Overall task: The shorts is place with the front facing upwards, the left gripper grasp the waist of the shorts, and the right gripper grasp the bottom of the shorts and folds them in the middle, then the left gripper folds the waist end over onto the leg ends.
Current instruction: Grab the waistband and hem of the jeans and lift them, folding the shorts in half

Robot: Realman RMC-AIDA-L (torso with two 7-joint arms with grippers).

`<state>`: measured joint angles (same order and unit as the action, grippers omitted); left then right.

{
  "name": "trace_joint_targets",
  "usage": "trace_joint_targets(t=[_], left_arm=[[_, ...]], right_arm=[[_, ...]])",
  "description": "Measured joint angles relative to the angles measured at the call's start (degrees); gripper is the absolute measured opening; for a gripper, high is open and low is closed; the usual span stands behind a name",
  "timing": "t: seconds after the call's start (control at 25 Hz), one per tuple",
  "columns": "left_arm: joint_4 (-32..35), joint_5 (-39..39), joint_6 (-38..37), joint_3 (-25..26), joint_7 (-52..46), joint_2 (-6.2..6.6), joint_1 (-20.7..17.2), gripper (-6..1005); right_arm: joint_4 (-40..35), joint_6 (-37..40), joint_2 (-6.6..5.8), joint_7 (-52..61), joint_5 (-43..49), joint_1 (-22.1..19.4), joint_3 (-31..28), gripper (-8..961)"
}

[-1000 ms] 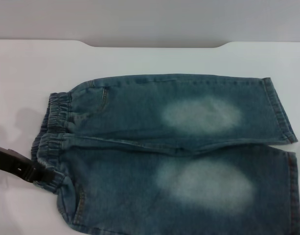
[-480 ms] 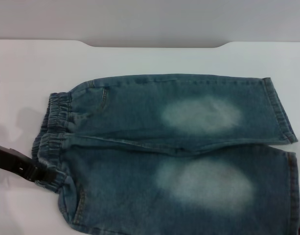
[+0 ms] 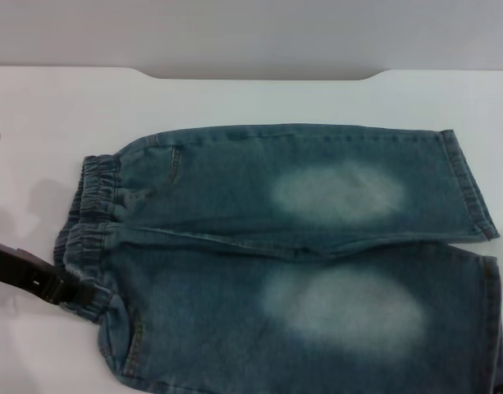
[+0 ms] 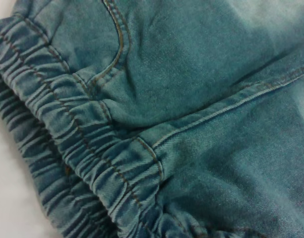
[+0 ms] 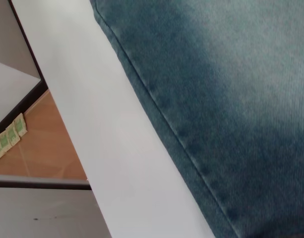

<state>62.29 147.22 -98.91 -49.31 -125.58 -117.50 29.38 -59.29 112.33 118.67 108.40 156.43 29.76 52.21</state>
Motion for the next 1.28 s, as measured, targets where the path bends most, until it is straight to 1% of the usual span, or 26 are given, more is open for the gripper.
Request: trace_joint_targets(t=[0.48, 1.28], left_arm=[[0.08, 0.00, 0.01, 0.00, -0.02, 0.00, -0.01, 47], [-0.16, -0.02, 0.25, -0.44, -0.03, -0.09, 0.30, 47]], right_arm=[[-0.39, -0.01, -0.20, 0.41, 1.24, -0.46, -0.27, 467], [0.06, -2.98, 0.07, 0.74, 1.18, 0.19, 0.02, 468]])
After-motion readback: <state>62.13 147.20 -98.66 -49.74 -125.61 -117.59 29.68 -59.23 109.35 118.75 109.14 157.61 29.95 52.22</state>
